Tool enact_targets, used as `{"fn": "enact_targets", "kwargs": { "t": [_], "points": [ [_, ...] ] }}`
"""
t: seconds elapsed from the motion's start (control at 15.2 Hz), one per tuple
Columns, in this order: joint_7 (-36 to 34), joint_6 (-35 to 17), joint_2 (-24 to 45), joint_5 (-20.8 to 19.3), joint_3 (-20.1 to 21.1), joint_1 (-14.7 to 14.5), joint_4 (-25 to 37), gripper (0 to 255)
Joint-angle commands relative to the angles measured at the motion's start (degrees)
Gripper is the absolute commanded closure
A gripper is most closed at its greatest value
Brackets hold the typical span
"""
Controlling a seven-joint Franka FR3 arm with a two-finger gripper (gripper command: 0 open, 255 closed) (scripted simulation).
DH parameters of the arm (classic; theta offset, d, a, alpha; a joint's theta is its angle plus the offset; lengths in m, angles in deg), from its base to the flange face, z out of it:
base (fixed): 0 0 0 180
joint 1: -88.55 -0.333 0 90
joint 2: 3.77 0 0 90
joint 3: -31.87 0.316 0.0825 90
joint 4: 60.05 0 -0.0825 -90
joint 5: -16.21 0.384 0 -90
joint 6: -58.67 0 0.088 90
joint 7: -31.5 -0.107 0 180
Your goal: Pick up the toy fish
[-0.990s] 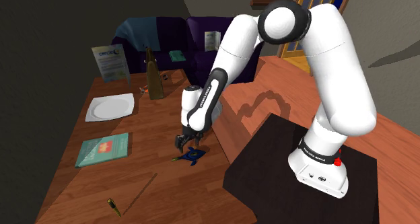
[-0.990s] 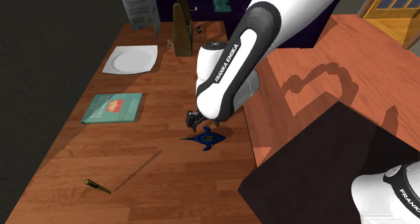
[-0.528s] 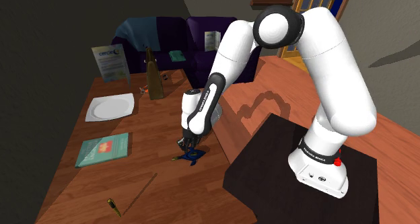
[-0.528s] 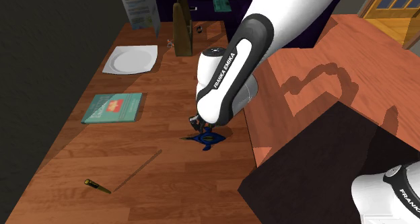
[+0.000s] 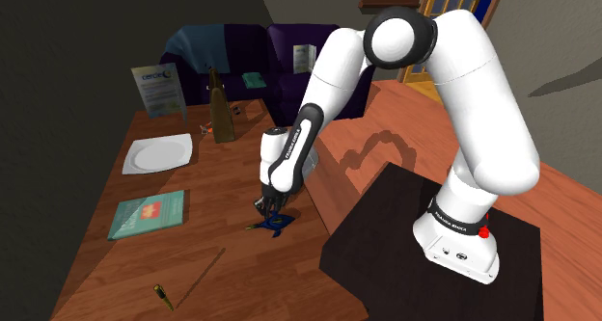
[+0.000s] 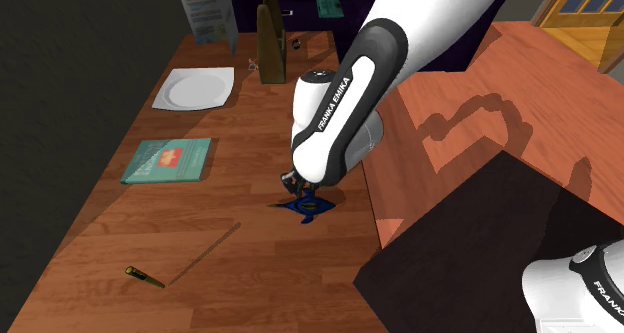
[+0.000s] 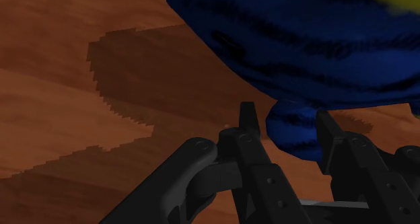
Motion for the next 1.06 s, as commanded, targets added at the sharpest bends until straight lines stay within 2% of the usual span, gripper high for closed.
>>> {"fn": "enact_targets", "kwargs": {
  "t": [0.0,0.99],
  "points": [
    [-0.1,0.7,-1.3,0.1,0.2,0.1,-0.6,255],
    [-0.5,7.5,-12.1,1.1,1.7,1.4,-4.5,255]
  ]
}}
